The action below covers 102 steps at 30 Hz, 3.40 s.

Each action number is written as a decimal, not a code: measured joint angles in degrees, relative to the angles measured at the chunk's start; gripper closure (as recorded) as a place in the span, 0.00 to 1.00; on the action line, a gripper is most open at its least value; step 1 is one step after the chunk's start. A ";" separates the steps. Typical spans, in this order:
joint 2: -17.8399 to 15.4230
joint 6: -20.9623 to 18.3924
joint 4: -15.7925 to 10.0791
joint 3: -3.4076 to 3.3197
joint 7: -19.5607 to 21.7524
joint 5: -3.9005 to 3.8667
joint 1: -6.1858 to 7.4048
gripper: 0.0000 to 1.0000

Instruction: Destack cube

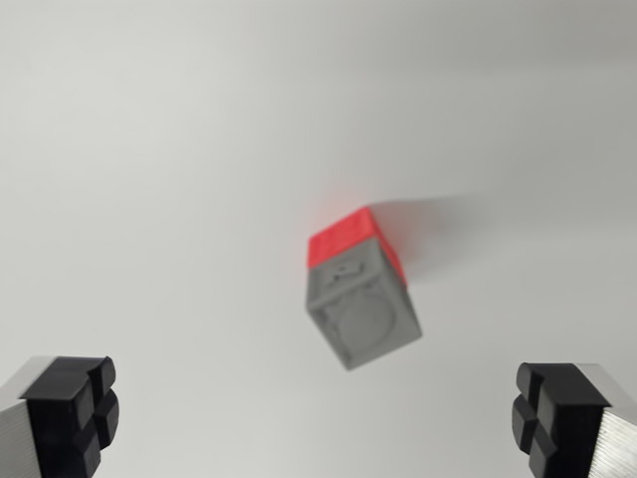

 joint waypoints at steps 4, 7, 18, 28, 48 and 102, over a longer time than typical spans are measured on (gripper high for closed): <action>0.00 0.00 0.00 0.00 0.00 0.00 0.00 0.00; 0.00 0.00 0.00 0.00 0.00 0.00 0.00 0.00; -0.08 0.61 -0.73 0.00 -0.79 0.00 -0.01 0.00; -0.97 3.61 -4.11 -0.09 -4.14 0.00 -0.12 0.00; -3.26 14.42 -15.23 -0.50 -16.67 -0.05 -0.69 0.00; 9.58 43.50 -28.50 -0.41 -37.23 1.42 -2.51 1.00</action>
